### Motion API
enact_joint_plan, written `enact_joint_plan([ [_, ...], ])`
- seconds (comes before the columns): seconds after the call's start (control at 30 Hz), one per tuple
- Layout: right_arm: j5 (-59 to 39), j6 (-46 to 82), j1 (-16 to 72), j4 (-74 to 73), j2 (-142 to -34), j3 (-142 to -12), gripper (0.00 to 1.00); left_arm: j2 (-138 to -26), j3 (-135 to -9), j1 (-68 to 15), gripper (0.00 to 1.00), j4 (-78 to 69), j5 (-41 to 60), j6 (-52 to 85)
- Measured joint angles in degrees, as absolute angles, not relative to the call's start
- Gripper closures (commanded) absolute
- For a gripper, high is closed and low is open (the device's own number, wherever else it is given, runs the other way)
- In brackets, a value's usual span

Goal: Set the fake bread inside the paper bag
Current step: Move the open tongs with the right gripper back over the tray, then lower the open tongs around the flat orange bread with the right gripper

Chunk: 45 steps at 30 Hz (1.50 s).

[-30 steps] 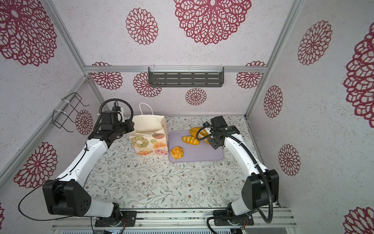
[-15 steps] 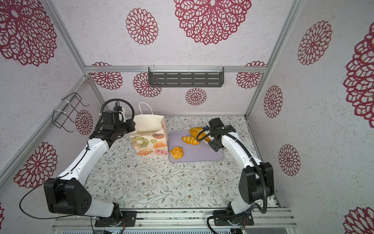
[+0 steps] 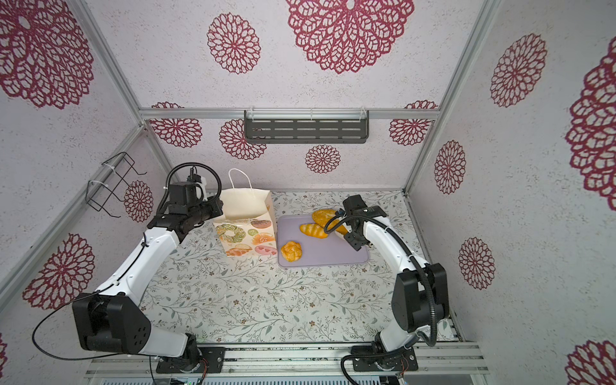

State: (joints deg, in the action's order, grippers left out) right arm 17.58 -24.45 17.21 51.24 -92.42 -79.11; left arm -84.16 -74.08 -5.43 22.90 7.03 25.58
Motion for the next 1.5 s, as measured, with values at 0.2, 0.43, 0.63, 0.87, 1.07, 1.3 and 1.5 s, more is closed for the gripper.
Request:
enact_joint_plan([
  [0.2, 18.37, -24.45, 17.23, 51.33, -93.43, -79.11, 0.45, -84.44, -74.08, -5.52, 1.00, 22.52, 7.07, 25.58],
  [0.43, 19.59, -24.49, 17.10, 51.31, -94.04, -79.11, 0.44, -84.47, -74.08, -5.82, 1.00, 22.48, 7.05, 25.58],
  [0.63, 20.03, -24.49, 17.02, 51.29, -95.48, -79.11, 0.44, -84.47, -74.08, -6.07, 1.00, 22.48, 7.05, 25.56],
  [0.87, 20.99, -24.51, 16.88, 51.33, -97.56, -79.77, 0.44, -84.47, -74.08, -6.09, 1.00, 22.48, 7.03, 25.56],
  [1.07, 20.99, -24.67, 16.80, 51.33, -98.19, -81.60, 0.49, -84.47, -74.08, -6.09, 1.00, 22.48, 6.98, 25.56],
  [1.3, 20.82, -25.43, 16.80, 51.35, -98.19, -81.95, 0.53, -84.47, -74.08, -6.11, 1.00, 22.48, 6.96, 25.54],
  [1.5, 20.84, -25.45, 16.80, 52.05, -99.00, -82.81, 0.53, -84.47, -74.08, -6.13, 1.00, 22.48, 6.98, 25.56],
])
